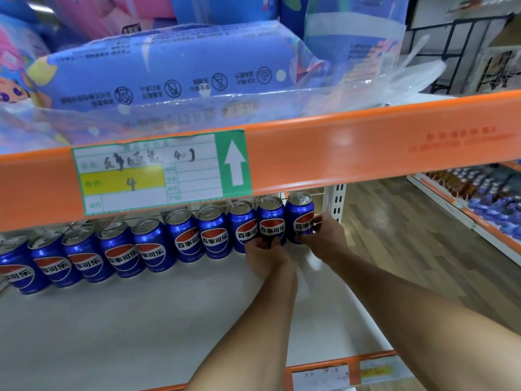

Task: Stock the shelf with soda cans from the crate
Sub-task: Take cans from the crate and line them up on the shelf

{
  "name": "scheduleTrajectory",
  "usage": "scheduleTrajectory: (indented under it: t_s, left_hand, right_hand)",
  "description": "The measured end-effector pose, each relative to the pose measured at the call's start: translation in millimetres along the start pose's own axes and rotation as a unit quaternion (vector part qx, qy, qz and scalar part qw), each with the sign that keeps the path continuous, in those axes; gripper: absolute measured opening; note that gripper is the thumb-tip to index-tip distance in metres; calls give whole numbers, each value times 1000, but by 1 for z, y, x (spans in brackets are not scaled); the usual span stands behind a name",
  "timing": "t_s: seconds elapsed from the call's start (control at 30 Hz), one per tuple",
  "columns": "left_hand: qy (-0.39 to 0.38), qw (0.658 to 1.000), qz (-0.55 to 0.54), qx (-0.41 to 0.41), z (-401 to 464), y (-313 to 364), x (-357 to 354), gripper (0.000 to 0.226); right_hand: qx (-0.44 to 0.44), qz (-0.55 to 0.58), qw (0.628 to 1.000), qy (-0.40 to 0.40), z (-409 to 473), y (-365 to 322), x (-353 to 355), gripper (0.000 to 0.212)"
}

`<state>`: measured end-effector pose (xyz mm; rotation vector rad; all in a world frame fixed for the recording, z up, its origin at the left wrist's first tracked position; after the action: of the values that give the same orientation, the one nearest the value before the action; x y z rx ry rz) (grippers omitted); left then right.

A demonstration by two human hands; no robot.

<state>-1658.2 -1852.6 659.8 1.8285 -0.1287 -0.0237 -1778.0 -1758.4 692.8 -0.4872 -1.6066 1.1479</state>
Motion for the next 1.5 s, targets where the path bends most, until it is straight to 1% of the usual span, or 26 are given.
scheduleTrajectory:
  t_s: [0.13, 0.23, 0.37, 0.43, 0.57, 0.67, 0.73, 0.9, 0.97, 1.03, 1.1, 1.2, 1.3, 1.37, 1.43, 1.5]
  left_hand:
    - [-5, 1000, 7, 5, 1, -1, -1, 32]
    - [-13, 1000, 7, 8, 1, -1, 0, 32]
    - [-11, 1000, 12, 14, 5, -1, 5, 36]
    - [-21, 999, 24, 16, 9, -1, 6, 35]
    - [-54, 996, 61, 18, 15, 1, 7, 35]
    - [-102, 989, 110, 16, 20, 2, 9, 30]
    - [-142, 980, 141, 21, 24, 3, 12, 23]
    - [-236, 949, 210, 8, 30, 16, 32, 17]
    - [-246, 947, 208, 3, 38, 19, 47, 10]
    - [-245, 947, 207, -2, 46, 22, 65, 10]
    - [-244, 944, 222, -19, 55, 27, 83, 12]
    - [-264, 927, 258, -61, 71, 36, 107, 12]
    - [-292, 896, 315, -111, 89, 40, 139, 14]
    - [-317, 876, 334, -143, 100, 45, 167, 15]
    - [-323, 859, 355, -178, 106, 46, 185, 18]
    - [-349, 835, 366, -217, 109, 49, 207, 19]
  right_hand:
    - [-6, 11, 1000, 7, -1, 3, -1, 53]
    - [-11, 31, 999, -7, -3, 5, -3, 56]
    - [-25, 32, 999, -9, -5, 10, -5, 66]
    - [-32, 26, 999, -6, -8, 11, -6, 62]
    - [-43, 18, 999, -7, -15, 8, -7, 59]
    - [-52, 18, 998, -2, -24, 3, -6, 60]
    - [-55, 16, 998, 6, -32, -1, -6, 56]
    - [-68, 13, 997, 18, -53, -8, -7, 43]
    - [-75, -2, 997, 28, -61, -11, -7, 38]
    - [-84, -13, 996, 37, -70, -14, -8, 36]
    - [-86, -30, 995, 44, -80, -21, -12, 42]
    - [-90, -66, 993, 48, -98, -37, -27, 46]
    - [-87, -70, 993, 48, -118, -56, -50, 51]
    - [-76, -89, 991, 62, -138, -72, -68, 47]
    - [-68, -110, 989, 75, -155, -82, -78, 45]
    - [-66, -113, 988, 86, -180, -95, -93, 43]
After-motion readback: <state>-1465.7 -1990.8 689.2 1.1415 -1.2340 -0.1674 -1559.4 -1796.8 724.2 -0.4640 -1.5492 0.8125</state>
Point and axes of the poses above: each hand's wrist, its own z-axis towards the middle knuckle, its own x-axis out of the back of the hand, y = z × x, the point moved 5 cm from there along z, towards the middle knuckle, and after that the axes turned 1 degree about -x, right-handed, at the moved point
